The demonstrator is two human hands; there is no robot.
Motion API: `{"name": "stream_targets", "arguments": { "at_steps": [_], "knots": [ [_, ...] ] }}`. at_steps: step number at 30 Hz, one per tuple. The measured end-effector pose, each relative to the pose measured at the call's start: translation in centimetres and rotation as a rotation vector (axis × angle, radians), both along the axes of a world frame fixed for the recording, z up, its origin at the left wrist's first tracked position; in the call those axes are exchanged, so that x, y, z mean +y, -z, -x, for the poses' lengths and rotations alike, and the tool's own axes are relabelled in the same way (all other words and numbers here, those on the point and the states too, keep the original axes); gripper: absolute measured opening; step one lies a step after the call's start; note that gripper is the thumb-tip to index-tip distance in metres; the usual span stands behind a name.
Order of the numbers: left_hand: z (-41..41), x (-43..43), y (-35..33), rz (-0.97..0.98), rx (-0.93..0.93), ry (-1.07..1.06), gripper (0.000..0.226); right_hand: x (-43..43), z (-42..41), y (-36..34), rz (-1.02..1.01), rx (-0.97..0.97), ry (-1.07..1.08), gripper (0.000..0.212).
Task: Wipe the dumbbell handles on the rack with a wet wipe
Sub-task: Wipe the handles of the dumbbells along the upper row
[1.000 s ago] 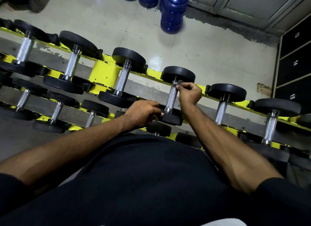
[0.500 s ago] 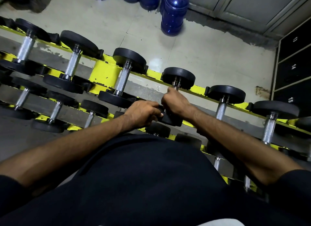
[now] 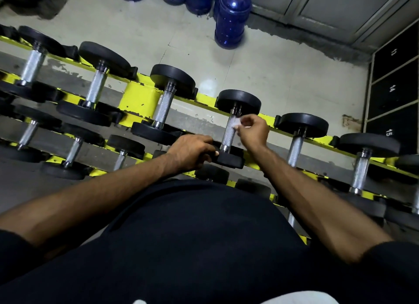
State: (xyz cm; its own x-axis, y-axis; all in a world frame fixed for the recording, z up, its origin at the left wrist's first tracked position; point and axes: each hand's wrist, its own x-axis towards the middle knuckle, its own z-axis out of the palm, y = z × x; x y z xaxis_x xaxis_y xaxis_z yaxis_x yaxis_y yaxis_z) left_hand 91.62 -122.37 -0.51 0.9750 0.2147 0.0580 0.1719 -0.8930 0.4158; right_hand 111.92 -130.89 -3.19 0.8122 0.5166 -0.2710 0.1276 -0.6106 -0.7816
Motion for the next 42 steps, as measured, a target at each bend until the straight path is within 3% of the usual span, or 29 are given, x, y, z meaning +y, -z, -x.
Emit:
{"name": "stream_targets", "arguments": {
  "at_steps": [2,4,9,11,13,15,17,22,23,26,29,32,36,41,42],
  "knots": [
    [0.1,-0.1,0.0,0.006,-0.008,-0.009,0.021,1.5,-0.8,0.5,-0.111,0.192,0.229,0.018],
    [0.0,0.1,0.1,0.005,-0.009,-0.009,0.021,1.7,-0.6,0.3,-0.107,0.382,0.305,0.016],
    [0.0,0.3,0.1,-0.003,-0.002,0.002,0.022,-1.6,-0.4,-0.5,0.183,0.757,0.072,0.017],
    [0.0,0.2,0.1,0.003,-0.004,0.002,0.022,-1.1,-0.9,-0.8,0.071,0.79,0.184,0.019],
    [-0.1,0.1,0.2,0.012,0.001,-0.004,0.023,0.3,-1.3,-1.1,-0.165,0.787,0.394,0.02],
    [0.0,0.1,0.2,0.023,-0.002,-0.007,0.024,1.2,-1.2,-0.8,-0.28,0.682,0.44,0.02],
    [0.0,0.2,0.3,0.025,-0.006,0.001,0.023,0.5,-0.6,-0.3,-0.198,0.392,0.246,0.02],
    [0.0,0.4,0.4,0.017,-0.03,0.011,0.019,-2.2,1.3,-0.2,0.031,-0.429,-0.729,0.014],
    [0.0,0.3,0.4,0.018,-0.034,0.008,0.018,-1.9,1.2,-0.2,0.096,-0.534,-0.829,0.012],
    [0.1,0.1,0.5,0.032,-0.038,-0.003,0.018,0.7,0.6,-0.5,0.274,-0.698,-0.792,0.013],
    [0.1,0.1,0.6,0.025,-0.03,-0.001,0.019,3.3,1.0,-1.5,0.497,-0.985,-0.861,0.022],
    [0.0,0.3,0.7,0.013,-0.032,0.004,0.017,4.5,2.7,-3.4,0.644,-0.95,-1.058,0.02],
    [0.0,0.3,0.8,0.018,-0.057,0.011,0.015,5.5,3.0,-4.7,0.75,-0.659,-1.304,0.018],
    [0.1,0.3,1.0,0.017,-0.035,0.003,0.017,4.9,1.8,-5.1,0.666,-0.912,-1.137,0.022],
    [0.1,0.3,0.9,0.017,-0.031,0.004,0.018,4.4,1.9,-4.9,0.644,-0.886,-1.16,0.022]
  ]
}}
